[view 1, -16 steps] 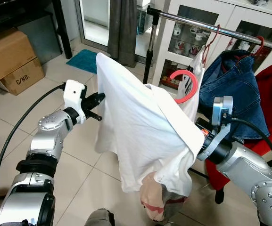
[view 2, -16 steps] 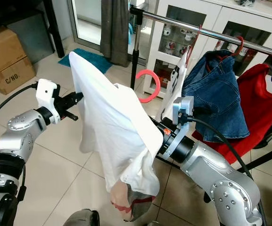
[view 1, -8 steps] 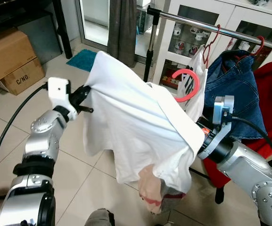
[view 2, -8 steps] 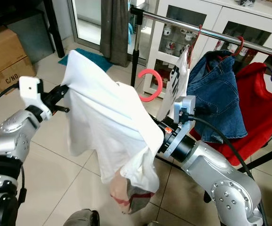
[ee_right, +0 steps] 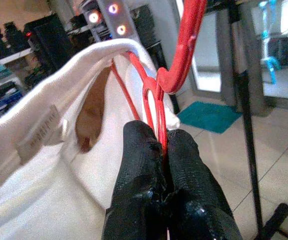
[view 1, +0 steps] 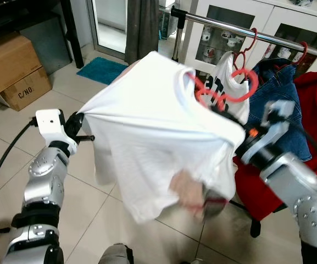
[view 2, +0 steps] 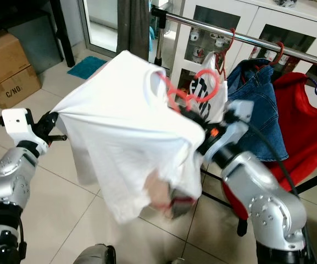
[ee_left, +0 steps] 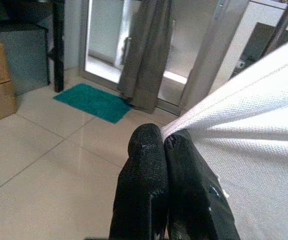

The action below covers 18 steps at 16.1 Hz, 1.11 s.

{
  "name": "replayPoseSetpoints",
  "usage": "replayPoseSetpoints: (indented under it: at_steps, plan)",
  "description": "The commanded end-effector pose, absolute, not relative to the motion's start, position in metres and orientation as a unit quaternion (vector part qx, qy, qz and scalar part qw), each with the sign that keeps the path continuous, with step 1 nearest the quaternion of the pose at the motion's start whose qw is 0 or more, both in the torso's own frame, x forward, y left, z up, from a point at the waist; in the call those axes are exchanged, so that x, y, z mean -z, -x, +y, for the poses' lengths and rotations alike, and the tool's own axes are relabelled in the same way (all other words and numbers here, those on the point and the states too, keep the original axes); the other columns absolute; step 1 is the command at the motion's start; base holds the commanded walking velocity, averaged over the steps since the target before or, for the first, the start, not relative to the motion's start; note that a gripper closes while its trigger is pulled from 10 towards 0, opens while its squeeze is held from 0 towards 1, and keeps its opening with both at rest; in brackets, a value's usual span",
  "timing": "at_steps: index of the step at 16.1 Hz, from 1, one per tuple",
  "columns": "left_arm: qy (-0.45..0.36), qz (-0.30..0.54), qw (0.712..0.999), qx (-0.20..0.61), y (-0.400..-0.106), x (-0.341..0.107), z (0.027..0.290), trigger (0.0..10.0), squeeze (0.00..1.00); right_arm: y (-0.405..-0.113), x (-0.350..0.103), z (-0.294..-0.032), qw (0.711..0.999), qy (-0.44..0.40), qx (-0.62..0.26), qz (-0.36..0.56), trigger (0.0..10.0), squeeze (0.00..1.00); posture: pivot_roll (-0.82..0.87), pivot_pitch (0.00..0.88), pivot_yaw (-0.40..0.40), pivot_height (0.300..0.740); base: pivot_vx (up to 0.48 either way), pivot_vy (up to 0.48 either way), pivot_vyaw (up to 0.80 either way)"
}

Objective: Hang hanger

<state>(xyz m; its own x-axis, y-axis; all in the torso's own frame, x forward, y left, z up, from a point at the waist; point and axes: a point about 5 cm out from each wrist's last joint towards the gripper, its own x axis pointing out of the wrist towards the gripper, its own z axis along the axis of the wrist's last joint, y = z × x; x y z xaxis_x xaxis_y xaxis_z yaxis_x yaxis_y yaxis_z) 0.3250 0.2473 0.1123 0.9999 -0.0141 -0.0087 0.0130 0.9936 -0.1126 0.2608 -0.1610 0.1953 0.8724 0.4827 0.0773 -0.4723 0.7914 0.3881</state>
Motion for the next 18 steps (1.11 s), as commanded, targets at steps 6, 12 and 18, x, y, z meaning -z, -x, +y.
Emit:
replayPoseSetpoints:
  at_steps: [6,12,18]
  plan:
    - [0.05,0.004,0.998,-0.036,-0.316,-0.105,0.247,0.0,0.0,-0.273,-0.212,-0.196,0.968,-0.201,-0.142,-0.044,10.0,0.0,0.01,0.065,-0.055,0.74,0.0,0.0,0.0]
    - [0.045,-0.022,0.998,0.049,-0.325,-0.122,0.22,10.0,1.0,-0.274,-0.207,-0.167,0.973,-0.146,-0.179,-0.023,10.0,0.0,0.01,0.063,-0.051,0.74,0.0,0.0,0.0]
    - [0.056,-0.066,0.982,0.166,-0.337,-0.173,0.199,10.0,1.0,-0.288,-0.186,-0.157,0.997,-0.019,-0.072,0.037,10.0,0.0,0.01,0.06,-0.045,0.74,0.0,0.0,0.0]
